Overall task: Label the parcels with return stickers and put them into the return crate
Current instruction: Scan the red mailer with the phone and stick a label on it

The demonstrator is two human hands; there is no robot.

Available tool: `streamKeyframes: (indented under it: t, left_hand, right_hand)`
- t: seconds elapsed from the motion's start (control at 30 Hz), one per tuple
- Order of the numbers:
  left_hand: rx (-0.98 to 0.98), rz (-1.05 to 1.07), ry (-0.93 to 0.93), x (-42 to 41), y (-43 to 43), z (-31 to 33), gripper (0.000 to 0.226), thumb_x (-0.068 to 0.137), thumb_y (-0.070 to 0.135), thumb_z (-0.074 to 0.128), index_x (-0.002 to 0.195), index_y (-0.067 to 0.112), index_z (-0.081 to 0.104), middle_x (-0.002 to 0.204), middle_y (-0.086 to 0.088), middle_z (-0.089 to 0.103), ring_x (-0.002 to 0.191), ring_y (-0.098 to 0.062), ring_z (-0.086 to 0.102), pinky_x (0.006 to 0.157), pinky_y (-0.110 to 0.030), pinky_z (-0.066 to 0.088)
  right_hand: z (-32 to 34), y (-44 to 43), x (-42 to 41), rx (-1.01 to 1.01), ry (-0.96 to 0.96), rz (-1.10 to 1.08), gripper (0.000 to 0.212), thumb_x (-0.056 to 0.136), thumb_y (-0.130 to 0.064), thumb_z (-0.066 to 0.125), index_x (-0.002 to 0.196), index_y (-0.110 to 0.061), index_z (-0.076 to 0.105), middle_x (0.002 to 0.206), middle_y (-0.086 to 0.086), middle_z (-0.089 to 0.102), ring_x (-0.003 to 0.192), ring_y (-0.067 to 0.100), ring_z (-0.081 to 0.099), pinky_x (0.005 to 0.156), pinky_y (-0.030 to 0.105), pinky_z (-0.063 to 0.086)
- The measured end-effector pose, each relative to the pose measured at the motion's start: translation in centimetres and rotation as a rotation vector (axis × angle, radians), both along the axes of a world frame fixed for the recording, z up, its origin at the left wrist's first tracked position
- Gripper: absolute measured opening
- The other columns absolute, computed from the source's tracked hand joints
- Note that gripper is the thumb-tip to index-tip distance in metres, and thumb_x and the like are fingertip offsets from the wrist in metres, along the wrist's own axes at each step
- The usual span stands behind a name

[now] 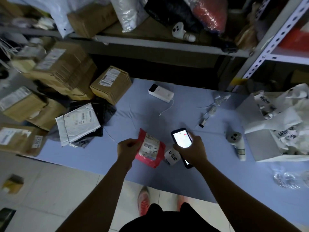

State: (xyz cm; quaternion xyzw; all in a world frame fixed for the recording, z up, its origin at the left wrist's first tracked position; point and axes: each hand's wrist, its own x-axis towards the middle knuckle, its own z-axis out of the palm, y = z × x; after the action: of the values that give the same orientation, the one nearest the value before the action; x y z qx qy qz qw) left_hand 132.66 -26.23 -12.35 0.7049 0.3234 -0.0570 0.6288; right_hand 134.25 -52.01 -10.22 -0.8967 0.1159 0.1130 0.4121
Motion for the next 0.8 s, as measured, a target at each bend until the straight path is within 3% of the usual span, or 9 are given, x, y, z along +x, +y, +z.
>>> streamKeyframes:
  t: [0.13, 0.23, 0.4, 0.8]
  left_hand:
    - [0.041, -0.046, -0.039, 0.8, 1.4, 0.3, 0.013, 0.084, 0.014, 0.081, 0.074, 0.009, 0.076, 0.062, -0.005, 0.065, 0.058, -0.014, 0.055, 0.053, -0.027, 0.042]
    - [0.046, -0.043, -0.043, 1.1, 2.3, -0.1, 0.011, 0.084, 0.014, 0.081, 0.076, 0.008, 0.076, 0.063, -0.003, 0.066, 0.06, -0.013, 0.056, 0.049, -0.023, 0.042]
    - [0.068, -0.061, -0.08, 1.1, 2.6, -0.4, 0.012, 0.085, 0.013, 0.079, 0.074, 0.009, 0.076, 0.057, 0.001, 0.062, 0.055, -0.01, 0.051, 0.046, -0.022, 0.039]
    - [0.096, -0.103, -0.138, 2.0, 2.9, -0.5, 0.004, 0.083, 0.009, 0.081, 0.084, 0.012, 0.079, 0.078, -0.006, 0.073, 0.067, -0.014, 0.065, 0.051, -0.018, 0.048]
  right_hand:
    - [2.2, 1.6, -0.6, -0.314, 0.067, 0.442, 0.075, 0.073, -0.058, 0.08, 0.136, -0.032, 0.049, 0.123, -0.001, 0.053, 0.113, 0.021, 0.056, 0.086, 0.04, 0.054]
    - [3.1, 2.1, -1.5, -0.506, 0.079, 0.588, 0.084, 0.076, -0.061, 0.076, 0.147, -0.038, 0.037, 0.136, -0.005, 0.045, 0.121, 0.026, 0.055, 0.089, 0.044, 0.055]
    - [3.9, 1.7, -2.3, -0.63, 0.116, 0.622, 0.09, 0.081, -0.055, 0.075, 0.155, -0.034, 0.028, 0.149, -0.003, 0.037, 0.132, 0.027, 0.046, 0.098, 0.041, 0.049]
    - [6.0, 1.2, -2.0, -0.639, 0.039, 0.624, 0.091, 0.081, -0.058, 0.073, 0.155, -0.038, 0.026, 0.154, -0.006, 0.036, 0.134, 0.023, 0.045, 0.104, 0.037, 0.044]
